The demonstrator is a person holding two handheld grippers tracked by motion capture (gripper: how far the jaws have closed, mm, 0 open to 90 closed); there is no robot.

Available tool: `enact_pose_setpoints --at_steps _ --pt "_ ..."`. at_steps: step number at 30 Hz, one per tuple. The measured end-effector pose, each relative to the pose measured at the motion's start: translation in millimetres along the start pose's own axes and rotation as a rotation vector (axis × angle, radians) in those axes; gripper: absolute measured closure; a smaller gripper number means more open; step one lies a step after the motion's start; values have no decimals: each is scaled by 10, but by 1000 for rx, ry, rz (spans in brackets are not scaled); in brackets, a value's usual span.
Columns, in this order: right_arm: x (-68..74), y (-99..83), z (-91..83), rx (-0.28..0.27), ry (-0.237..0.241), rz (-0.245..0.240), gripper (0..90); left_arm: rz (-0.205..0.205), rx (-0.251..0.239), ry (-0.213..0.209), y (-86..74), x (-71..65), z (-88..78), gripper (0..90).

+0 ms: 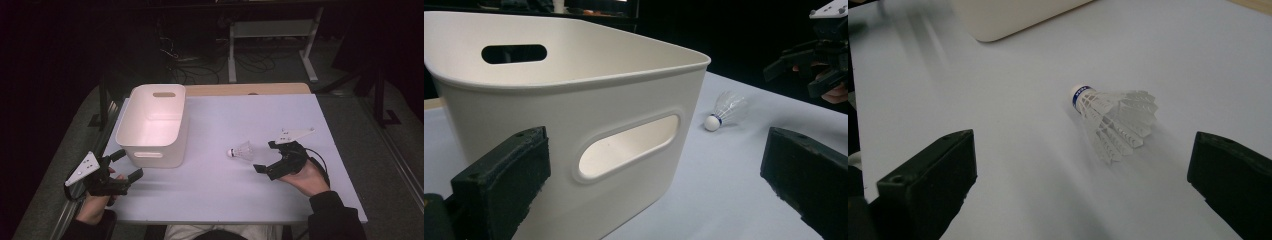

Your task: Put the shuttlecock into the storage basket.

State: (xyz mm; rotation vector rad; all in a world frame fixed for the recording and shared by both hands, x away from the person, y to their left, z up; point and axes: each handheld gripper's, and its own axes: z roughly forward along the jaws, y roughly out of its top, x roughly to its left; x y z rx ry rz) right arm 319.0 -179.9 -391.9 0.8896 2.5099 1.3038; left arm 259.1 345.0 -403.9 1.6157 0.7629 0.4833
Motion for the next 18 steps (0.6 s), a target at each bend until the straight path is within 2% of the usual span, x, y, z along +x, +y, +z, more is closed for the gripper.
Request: enact_pose_setpoints --at_steps 18 --pt "68 111 153 44 41 -37 0 1 0 -2 0 -1 0 0"
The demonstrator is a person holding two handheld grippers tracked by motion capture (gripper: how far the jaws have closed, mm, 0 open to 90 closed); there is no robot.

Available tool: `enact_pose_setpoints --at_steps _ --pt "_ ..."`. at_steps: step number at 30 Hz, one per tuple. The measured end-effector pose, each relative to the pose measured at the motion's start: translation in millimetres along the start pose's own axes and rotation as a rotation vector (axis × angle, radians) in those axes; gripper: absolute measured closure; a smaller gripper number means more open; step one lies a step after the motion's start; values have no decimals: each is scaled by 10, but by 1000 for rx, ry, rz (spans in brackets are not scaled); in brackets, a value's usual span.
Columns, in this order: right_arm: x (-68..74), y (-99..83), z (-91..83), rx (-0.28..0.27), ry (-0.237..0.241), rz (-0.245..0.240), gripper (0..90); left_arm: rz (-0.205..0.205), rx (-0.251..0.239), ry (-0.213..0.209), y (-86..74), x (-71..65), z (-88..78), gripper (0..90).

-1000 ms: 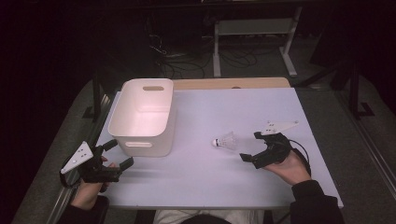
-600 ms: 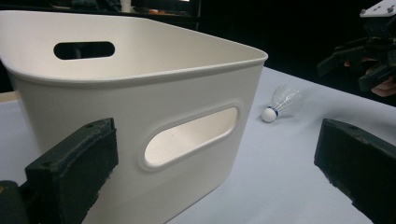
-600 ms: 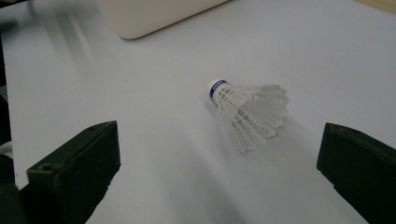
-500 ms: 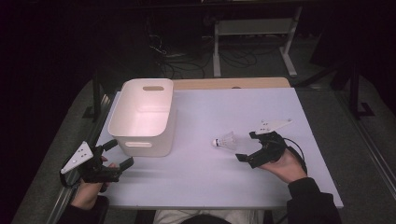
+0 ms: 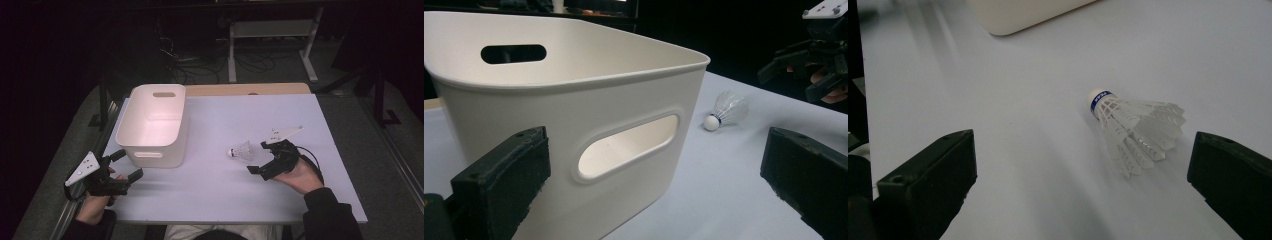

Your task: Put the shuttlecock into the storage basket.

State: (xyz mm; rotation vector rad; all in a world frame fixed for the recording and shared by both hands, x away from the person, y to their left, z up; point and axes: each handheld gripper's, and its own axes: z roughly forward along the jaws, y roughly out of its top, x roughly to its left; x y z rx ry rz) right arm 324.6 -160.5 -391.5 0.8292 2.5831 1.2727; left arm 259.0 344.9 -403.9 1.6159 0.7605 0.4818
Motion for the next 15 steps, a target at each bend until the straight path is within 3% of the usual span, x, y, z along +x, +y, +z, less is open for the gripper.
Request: enact_pose_setpoints --at_steps 6,15 --pt "9 24 54 13 29 -19 103 0 0 0 0 0 -1 0" --pt "0 38 105 26 52 -24 147 0 0 -1 0 0 -1 0"
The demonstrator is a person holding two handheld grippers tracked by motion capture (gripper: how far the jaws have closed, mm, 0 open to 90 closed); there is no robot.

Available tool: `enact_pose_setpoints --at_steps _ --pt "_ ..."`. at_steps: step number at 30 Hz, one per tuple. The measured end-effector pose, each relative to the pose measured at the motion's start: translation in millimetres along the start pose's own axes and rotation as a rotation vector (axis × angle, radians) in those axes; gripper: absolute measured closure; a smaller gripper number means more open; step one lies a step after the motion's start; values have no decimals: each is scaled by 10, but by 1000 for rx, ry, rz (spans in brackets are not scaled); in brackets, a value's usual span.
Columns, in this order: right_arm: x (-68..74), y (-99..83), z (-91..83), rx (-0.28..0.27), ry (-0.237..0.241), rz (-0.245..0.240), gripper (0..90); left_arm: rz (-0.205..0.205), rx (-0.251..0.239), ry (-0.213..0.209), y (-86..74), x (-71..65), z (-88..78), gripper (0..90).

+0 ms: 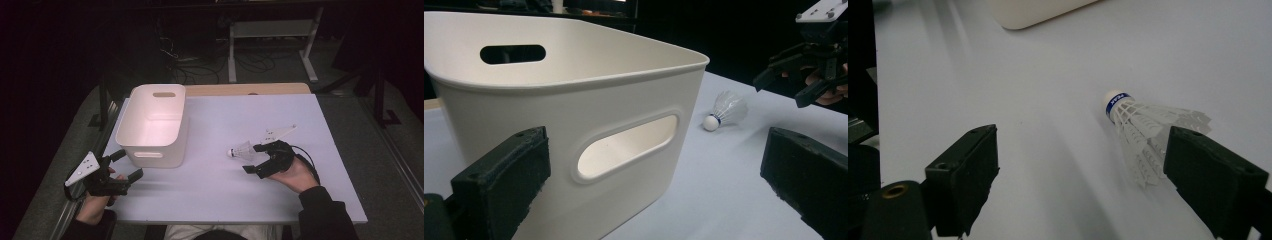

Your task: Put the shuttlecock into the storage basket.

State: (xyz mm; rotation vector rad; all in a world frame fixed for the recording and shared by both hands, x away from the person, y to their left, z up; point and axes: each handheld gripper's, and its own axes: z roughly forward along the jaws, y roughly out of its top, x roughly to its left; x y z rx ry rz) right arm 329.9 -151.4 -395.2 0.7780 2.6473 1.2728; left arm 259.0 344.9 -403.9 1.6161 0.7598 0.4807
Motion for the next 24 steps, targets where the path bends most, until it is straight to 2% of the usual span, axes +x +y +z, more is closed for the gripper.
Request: enact_pose_setpoints --at_steps 2,3,6,9,10,15,20,24 --pt "-4 2 21 7 3 -2 166 0 0 0 0 0 -1 0" --pt "-4 5 40 18 15 -8 216 0 0 0 0 -1 -1 0" --pt "5 11 75 38 21 -19 263 0 0 -1 0 -1 -1 0" --pt "7 13 96 46 25 -23 283 0 0 -2 0 -1 -1 0" --pt "8 12 113 54 23 -19 326 0 0 -2 0 -1 -1 0" --pt "-22 3 151 77 28 -10 415 0 0 -2 0 -1 -1 0" --pt "-47 -5 180 91 47 -15 554 0 2 -2 -1 -1 3 0" --pt "-59 -10 202 101 48 -32 726 0 1 -3 -1 -1 4 0"
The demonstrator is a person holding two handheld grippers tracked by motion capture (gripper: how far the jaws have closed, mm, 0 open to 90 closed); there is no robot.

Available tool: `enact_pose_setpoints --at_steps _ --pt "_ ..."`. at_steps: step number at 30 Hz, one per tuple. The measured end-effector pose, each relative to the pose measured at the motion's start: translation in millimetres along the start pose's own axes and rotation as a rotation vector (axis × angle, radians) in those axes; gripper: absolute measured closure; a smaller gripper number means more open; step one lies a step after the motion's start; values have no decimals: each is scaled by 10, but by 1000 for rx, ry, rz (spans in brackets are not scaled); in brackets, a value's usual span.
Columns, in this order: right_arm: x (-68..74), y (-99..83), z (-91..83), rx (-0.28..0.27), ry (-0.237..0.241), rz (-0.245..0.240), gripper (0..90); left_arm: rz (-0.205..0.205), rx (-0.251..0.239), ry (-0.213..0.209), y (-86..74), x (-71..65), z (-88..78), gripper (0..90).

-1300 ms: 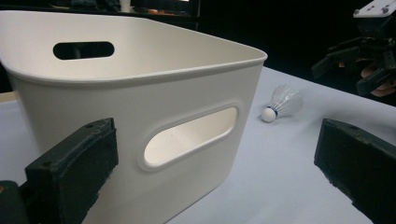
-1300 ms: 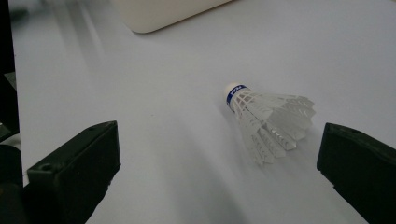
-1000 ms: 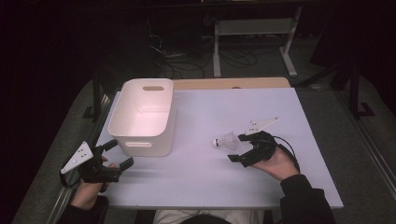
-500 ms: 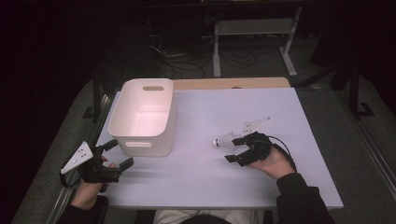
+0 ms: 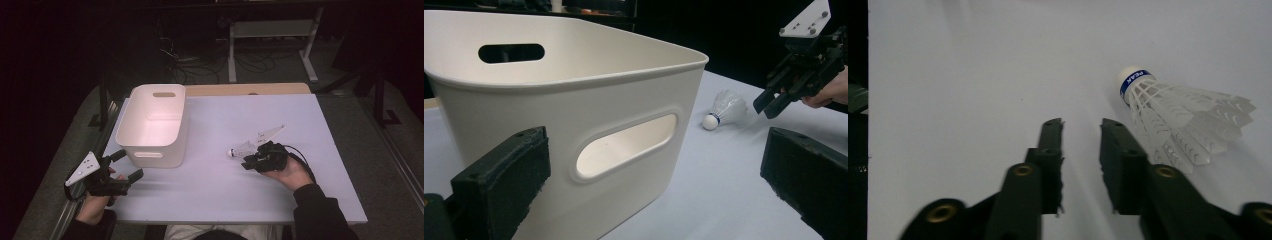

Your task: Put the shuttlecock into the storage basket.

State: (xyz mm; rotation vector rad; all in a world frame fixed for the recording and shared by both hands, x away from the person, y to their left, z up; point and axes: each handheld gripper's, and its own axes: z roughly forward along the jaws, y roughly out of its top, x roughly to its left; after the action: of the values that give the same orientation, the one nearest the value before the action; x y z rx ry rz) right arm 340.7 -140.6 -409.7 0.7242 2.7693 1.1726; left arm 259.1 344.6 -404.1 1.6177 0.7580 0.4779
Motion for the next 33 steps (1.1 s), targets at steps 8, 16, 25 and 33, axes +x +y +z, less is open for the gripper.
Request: enact_pose_setpoints --at_steps 8,16,25,33 --pt "-18 -28 33 28 -4 5 888 0 0 -2 1 0 -2 0" --pt "-82 -67 52 43 -7 37 889 0 1 -2 0 -1 -3 0" --pt "-154 -82 116 67 -11 53 889 1 0 -4 1 -1 -5 0" --pt "-178 -92 140 83 -24 54 889 1 0 -4 0 -1 -6 0"
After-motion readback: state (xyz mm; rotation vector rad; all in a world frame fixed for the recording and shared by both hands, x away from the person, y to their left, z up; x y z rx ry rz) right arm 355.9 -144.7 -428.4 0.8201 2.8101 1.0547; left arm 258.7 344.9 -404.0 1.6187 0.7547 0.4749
